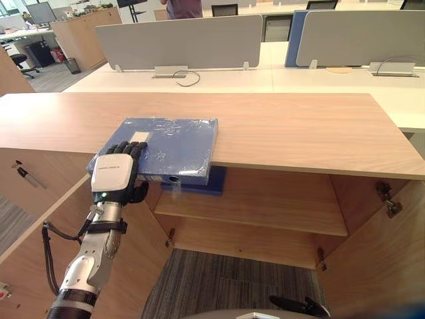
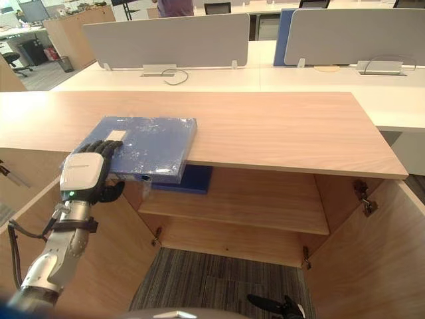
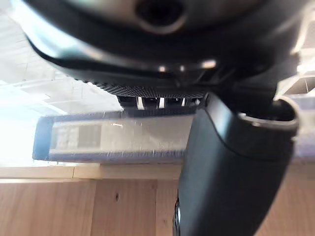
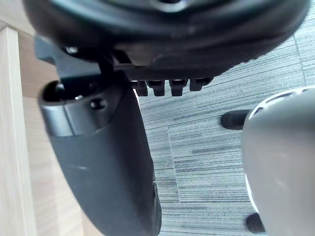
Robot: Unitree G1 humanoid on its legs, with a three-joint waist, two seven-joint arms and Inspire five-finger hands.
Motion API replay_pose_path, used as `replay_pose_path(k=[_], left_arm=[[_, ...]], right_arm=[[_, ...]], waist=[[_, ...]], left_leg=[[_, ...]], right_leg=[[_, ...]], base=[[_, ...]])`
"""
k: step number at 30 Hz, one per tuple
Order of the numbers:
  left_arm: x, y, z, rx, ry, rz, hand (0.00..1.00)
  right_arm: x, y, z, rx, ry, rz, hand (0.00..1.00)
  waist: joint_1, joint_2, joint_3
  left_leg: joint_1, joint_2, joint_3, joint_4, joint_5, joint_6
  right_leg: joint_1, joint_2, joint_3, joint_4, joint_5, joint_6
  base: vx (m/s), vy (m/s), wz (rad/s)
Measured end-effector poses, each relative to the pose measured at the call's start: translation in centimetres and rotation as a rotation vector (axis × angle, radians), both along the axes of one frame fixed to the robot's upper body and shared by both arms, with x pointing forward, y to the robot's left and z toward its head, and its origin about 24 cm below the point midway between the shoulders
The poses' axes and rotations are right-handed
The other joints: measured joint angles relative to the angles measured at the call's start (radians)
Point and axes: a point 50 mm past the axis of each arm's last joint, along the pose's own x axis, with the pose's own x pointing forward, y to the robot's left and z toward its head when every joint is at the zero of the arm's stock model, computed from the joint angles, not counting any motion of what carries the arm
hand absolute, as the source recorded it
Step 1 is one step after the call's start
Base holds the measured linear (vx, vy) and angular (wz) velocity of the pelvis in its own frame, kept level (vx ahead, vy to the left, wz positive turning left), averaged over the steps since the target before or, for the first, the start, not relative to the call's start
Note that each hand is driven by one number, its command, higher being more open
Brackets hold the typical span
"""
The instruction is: Walk over to the cabinet, pick up the folder, carry it to the office cabinet, place the folder inside the office cabinet, then close the office cabinet door
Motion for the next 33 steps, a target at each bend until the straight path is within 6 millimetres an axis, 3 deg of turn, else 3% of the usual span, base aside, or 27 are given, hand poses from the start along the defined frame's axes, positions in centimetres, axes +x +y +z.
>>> replay_pose_path(k=[5, 11, 18, 20, 24, 29, 31, 33], left_arm=[[-0.4, -1.2, 2.4, 0.016, -0.110, -0.063, 0.00], [-2.9, -4.8, 4.9, 0.028, -0.210, -0.310, 0.00], [-3.8, -5.7, 4.9, -0.086, -0.239, -0.338, 0.00], [-4.7, -6.1, 5.0, -0.206, -0.269, -0.312, 0.00], [-6.3, -6.9, 4.8, -0.647, -0.324, -0.274, 0.00], [-7.4, -4.7, 3.1, -1.235, -0.359, -0.169, 0.00], [-8.7, -4.0, 2.1, -1.501, -0.409, -0.116, 0.00], [-9.6, -3.8, 1.4, -1.615, -0.437, -0.075, 0.00]], right_arm=[[-0.1, -0.1, 0.0, -0.001, 0.001, -0.010, 1.00], [-0.7, -0.5, -0.1, 0.005, 0.010, -0.082, 1.00], [-0.9, -0.4, -0.2, 0.012, 0.026, -0.090, 1.00], [-0.9, -0.4, -0.2, 0.012, 0.028, -0.091, 1.00], [-1.3, -0.4, -0.3, 0.012, 0.047, -0.094, 1.00], [-1.1, -0.4, -0.2, 0.012, 0.026, -0.141, 1.00], [-0.6, 0.3, 0.2, 0.011, -0.052, -0.162, 1.00], [0.4, 1.2, 1.4, 0.000, -0.163, -0.133, 1.00]], waist=[[0.001, 0.004, -0.004], [0.001, 0.005, -0.003], [0.001, 0.002, -0.001], [0.001, -0.003, 0.002], [0.010, -0.016, 0.010], [0.006, -0.020, 0.012], [0.006, -0.029, 0.019], [0.004, -0.036, 0.025]], left_leg=[[0.000, 0.001, 0.000, -0.001, 0.000, 0.000], [0.003, 0.001, 0.000, 0.000, -0.001, 0.001], [0.001, 0.004, -0.003, 0.014, -0.001, 0.001], [0.000, 0.003, -0.004, 0.017, -0.002, 0.001], [-0.008, 0.004, -0.006, 0.031, -0.008, 0.002], [-0.006, 0.010, 0.001, 0.033, -0.008, 0.002], [-0.001, 0.015, 0.016, 0.032, -0.009, 0.002], [0.005, 0.021, 0.031, 0.033, -0.012, -0.003]], right_leg=[[0.001, 0.001, 0.000, -0.002, 0.000, 0.000], [0.004, 0.001, 0.001, -0.003, 0.000, 0.000], [0.002, 0.000, 0.005, 0.012, -0.004, 0.004], [-0.004, -0.002, 0.006, 0.025, -0.011, 0.004], [-0.016, -0.004, 0.007, 0.051, -0.024, 0.004], [-0.020, 0.001, 0.019, 0.061, -0.027, 0.002], [-0.028, 0.005, 0.033, 0.064, -0.027, 0.001], [-0.032, 0.010, 0.046, 0.070, -0.029, -0.002]], base=[[0.00, 0.000, 0.00], [0.00, 0.000, 0.00], [-0.05, 0.001, -0.01], [0.00, 0.000, 0.00], [0.00, 0.000, 0.00], [0.00, -0.003, -0.05], [-0.03, -0.001, -0.17], [-0.02, 0.002, -0.22]])
